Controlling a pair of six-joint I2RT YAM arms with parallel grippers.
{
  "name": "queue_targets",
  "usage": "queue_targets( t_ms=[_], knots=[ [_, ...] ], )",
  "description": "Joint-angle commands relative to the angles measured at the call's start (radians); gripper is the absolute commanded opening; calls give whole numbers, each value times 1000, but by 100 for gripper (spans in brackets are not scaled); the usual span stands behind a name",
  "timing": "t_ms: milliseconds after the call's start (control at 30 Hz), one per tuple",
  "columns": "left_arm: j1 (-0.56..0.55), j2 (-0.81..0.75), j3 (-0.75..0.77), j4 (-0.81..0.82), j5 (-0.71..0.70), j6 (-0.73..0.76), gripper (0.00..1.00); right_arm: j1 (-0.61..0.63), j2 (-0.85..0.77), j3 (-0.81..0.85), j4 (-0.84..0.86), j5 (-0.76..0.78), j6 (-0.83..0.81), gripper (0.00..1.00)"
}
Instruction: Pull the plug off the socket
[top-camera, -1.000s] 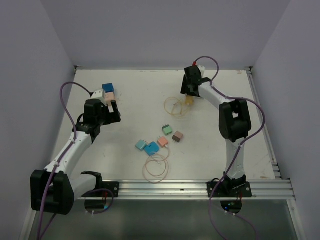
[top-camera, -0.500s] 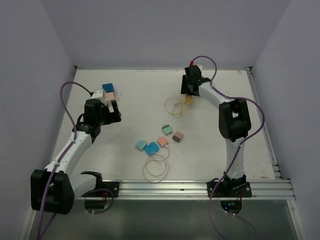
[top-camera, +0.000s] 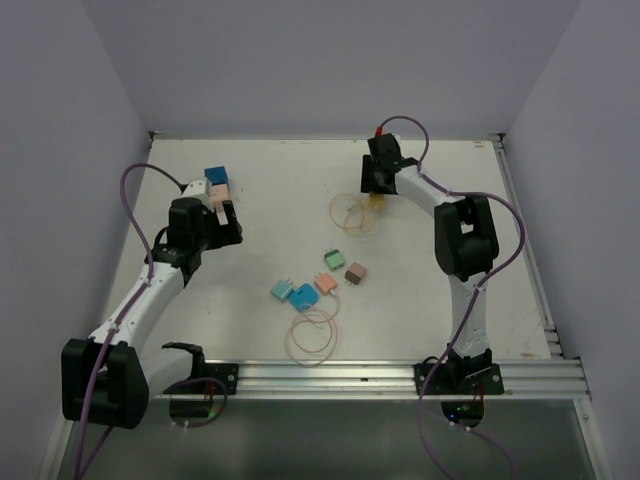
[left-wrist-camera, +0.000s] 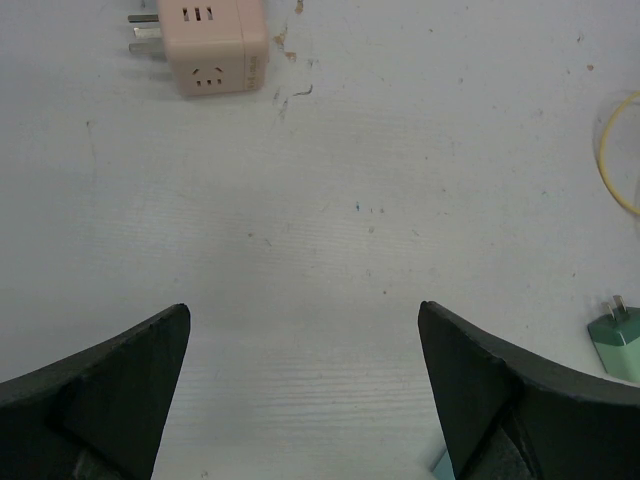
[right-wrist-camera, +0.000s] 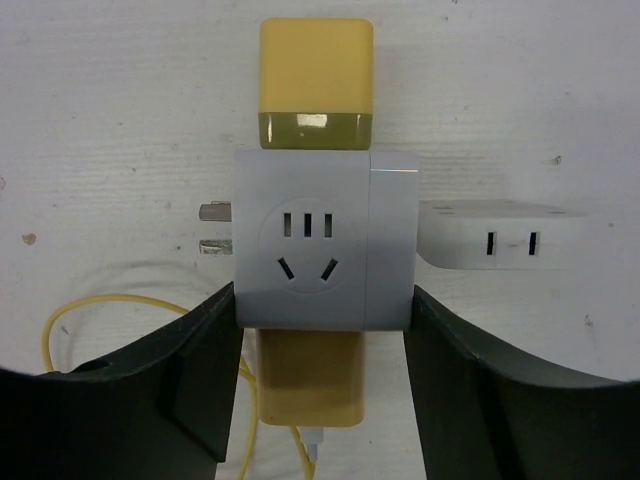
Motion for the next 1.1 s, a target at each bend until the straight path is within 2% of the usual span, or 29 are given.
queue_targets(
  t_ms=[0, 33, 67, 300, 500, 700, 900, 1067],
  knots=[
    [-4, 4, 27, 39, 14, -8, 100, -3, -1, 32, 20, 0, -24, 52],
    [-5, 4, 28, 39, 14, -7, 100, -3, -9, 29, 20, -1, -29, 48],
    [-4, 6, 27, 39, 15, -7, 100, -3, -15, 26, 23, -1, -36, 37],
    [-4, 9, 23, 48, 51, -7, 100, 0, -159, -94, 107, -98, -104, 1],
    [-4, 9, 17, 59, 98, -27, 100, 18, -318, -210, 148, -203, -147, 0],
    [-4, 29, 29, 62, 207, -93, 100, 95, -420, -278, 171, -268, -165, 0],
    [-4, 10, 120, 26, 334, -214, 99, 223, -501, -342, 230, -325, -132, 0],
    [-8, -34, 132, 117, 417, -389, 100, 302, -547, -398, 288, -346, -69, 0]
  ],
)
